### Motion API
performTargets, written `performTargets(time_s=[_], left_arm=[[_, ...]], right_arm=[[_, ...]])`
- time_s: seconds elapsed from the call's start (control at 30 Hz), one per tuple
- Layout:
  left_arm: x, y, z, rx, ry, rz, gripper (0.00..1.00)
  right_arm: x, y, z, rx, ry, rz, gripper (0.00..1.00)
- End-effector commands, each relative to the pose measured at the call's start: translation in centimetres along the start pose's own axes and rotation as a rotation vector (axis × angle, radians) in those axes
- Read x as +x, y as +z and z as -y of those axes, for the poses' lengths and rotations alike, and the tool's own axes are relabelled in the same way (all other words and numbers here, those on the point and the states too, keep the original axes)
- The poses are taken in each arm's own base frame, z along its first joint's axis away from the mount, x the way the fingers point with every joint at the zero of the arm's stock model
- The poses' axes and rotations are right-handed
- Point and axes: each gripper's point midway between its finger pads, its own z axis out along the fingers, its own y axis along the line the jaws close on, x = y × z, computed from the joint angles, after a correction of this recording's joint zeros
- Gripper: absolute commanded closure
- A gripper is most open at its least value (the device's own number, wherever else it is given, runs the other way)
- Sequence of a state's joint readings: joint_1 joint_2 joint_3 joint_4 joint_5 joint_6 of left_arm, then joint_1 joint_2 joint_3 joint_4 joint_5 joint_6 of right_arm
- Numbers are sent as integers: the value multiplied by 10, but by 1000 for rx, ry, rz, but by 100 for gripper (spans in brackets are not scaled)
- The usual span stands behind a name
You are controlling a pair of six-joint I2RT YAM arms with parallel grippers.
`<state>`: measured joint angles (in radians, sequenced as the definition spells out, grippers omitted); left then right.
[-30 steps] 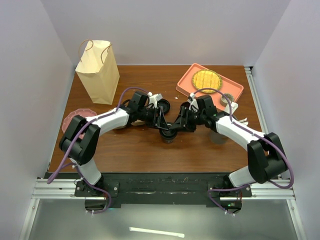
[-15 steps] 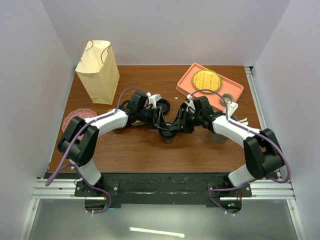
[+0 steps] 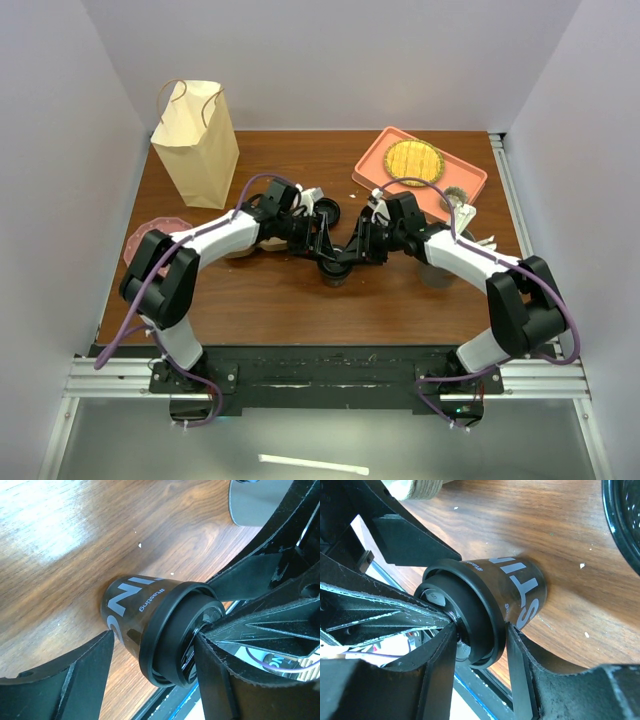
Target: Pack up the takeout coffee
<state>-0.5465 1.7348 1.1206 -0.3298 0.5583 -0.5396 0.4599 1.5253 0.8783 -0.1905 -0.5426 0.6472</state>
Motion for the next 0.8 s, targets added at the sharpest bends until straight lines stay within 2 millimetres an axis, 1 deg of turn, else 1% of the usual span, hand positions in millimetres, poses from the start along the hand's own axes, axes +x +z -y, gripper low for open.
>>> performTargets(time_s=[0.0, 0.13, 0.17, 0.43, 0.5, 0.57, 0.67, 0.77], left_arm=[[39, 8, -35, -126, -27, -156, 30], [31, 4, -25, -75, -18, -143, 30], [31, 3, -21, -47, -22, -146, 30], [9, -15, 0, 150, -34, -94, 31], [7, -16, 2, 172, -26, -90, 31], [9, -17, 7, 207, -15, -105, 31], [10, -17, 6, 210, -9, -113, 31], [3, -21, 7, 206, 12, -87, 31]], right_arm=[[29, 9, 35, 139, -7, -100, 65], [30, 8, 37, 154, -6, -107, 65], [29, 7, 37, 156, -4, -107, 65], [30, 8, 38, 171, -7, -120, 66], [29, 8, 39, 176, -10, -124, 65], [30, 8, 41, 184, -8, -130, 66], [29, 7, 41, 193, -14, -131, 66], [28, 7, 40, 195, -21, -136, 66]])
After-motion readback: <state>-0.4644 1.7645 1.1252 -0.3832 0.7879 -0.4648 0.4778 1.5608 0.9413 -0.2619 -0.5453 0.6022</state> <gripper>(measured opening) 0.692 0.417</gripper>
